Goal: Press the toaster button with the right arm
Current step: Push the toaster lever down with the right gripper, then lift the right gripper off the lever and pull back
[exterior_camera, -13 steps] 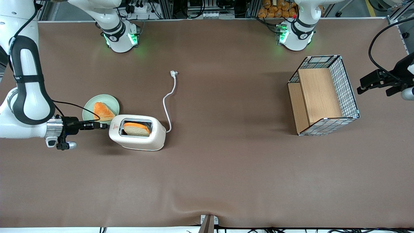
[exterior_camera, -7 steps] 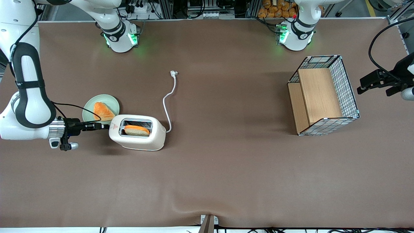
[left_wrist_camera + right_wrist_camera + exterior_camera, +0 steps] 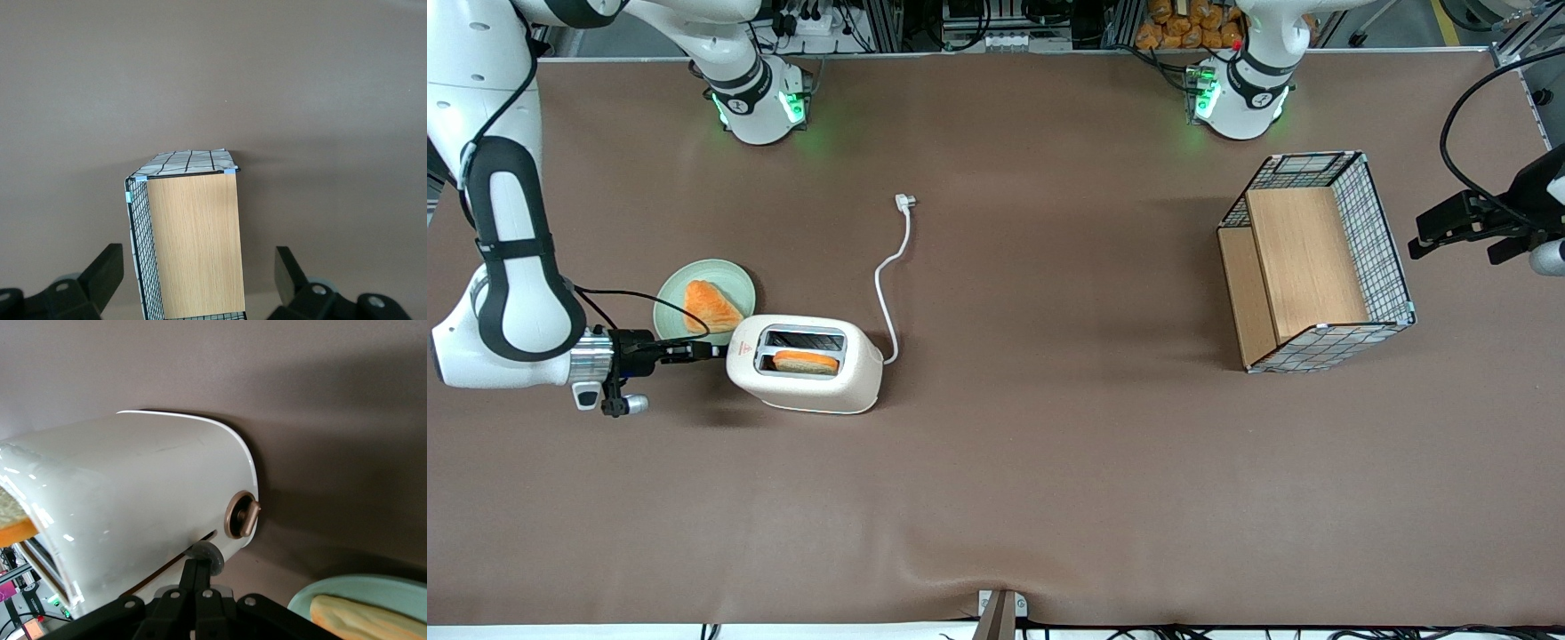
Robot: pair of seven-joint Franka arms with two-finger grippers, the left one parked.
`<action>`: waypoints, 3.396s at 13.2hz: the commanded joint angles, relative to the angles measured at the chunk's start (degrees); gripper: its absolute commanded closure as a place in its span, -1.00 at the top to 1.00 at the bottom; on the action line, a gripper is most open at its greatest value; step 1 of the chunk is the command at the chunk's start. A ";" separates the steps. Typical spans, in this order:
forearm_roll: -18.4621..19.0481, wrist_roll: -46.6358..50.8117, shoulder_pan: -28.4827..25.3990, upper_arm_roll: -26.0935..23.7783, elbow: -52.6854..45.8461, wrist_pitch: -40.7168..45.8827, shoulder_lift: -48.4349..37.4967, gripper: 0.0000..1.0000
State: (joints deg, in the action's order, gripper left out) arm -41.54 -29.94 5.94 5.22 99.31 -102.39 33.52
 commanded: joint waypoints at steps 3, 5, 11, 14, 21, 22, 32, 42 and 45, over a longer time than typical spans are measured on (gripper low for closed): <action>-2.06 -2.32 0.48 -0.47 -0.69 -0.35 2.51 -1.00; -3.45 -3.45 0.39 -0.47 -0.69 -0.44 3.30 -1.00; -4.52 -4.95 -0.14 -0.47 -0.61 -3.34 4.98 -1.00; -4.43 -4.69 -0.14 -0.47 -1.13 -2.91 4.71 -1.00; -2.42 -3.46 -0.31 -0.21 -7.80 -0.09 4.19 -1.00; -1.28 -1.80 -0.23 -0.30 -9.55 1.21 4.27 -1.00; 2.42 9.37 0.57 -0.21 -17.75 -7.36 5.06 1.00; 17.10 8.76 -2.68 0.05 -17.04 -34.10 6.65 1.00; 18.94 8.85 -3.56 0.75 -16.52 -33.84 4.90 1.00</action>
State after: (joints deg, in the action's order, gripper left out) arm -25.00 -21.35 3.01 5.16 83.14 -135.50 39.44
